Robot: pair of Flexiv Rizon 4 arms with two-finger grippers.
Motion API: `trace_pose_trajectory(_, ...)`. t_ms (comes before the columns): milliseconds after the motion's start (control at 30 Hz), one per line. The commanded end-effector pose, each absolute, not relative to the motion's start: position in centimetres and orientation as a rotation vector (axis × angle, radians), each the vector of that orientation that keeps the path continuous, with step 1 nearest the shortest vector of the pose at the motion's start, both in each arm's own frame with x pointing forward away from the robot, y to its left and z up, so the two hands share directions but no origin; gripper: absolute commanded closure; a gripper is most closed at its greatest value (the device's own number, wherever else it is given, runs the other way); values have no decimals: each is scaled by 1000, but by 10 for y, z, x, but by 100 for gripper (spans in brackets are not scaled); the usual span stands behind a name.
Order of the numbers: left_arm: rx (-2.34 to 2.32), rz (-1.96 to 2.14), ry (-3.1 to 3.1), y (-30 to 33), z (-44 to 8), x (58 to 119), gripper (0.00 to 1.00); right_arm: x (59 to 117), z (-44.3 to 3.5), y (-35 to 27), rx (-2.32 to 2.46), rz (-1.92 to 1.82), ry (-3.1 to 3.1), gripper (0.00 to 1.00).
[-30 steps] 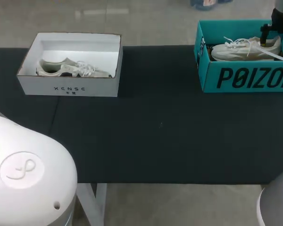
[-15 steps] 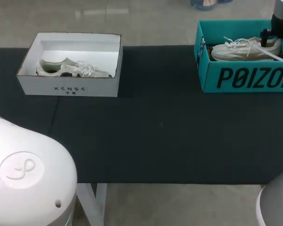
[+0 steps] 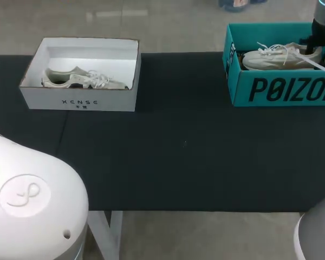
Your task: Take the shoe out of the shoebox, open the shoe tongue, remove and reinsert the insole, then place the shoe into the shoebox
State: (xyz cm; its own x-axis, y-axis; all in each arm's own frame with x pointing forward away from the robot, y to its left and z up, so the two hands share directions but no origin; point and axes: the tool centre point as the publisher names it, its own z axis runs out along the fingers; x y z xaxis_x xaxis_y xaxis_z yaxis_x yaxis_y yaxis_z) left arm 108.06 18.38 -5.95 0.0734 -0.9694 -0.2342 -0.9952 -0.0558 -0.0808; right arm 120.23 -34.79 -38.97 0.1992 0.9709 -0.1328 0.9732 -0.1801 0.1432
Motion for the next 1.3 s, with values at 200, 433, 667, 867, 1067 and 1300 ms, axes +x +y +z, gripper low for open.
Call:
trace_pose_trajectory(200, -2126, 163, 1991, 184, -61, 1078, 0, 1211, -389, -354, 2357, -294, 1944, 100)
trace_pose_trajectory(433, -2126, 163, 1991, 184, -61, 1078, 0, 1204, -362, -359, 2352, -256, 1867, 100)
trace_pose_trajectory(667, -2126, 163, 1991, 184, -61, 1078, 0, 1190, -317, -352, 2357, -117, 1833, 100)
trace_pose_trajectory(867, -2126, 163, 1991, 184, -61, 1078, 0, 1171, -270, -336, 2372, 59, 1783, 100)
trace_pose_trajectory(1067, -2126, 163, 1991, 184, -61, 1078, 0, 1149, -227, -317, 2364, 207, 1730, 100)
trace_pose_trajectory(1300, -2126, 163, 1991, 184, -61, 1078, 0, 1117, -189, -295, 2310, 298, 1717, 100)
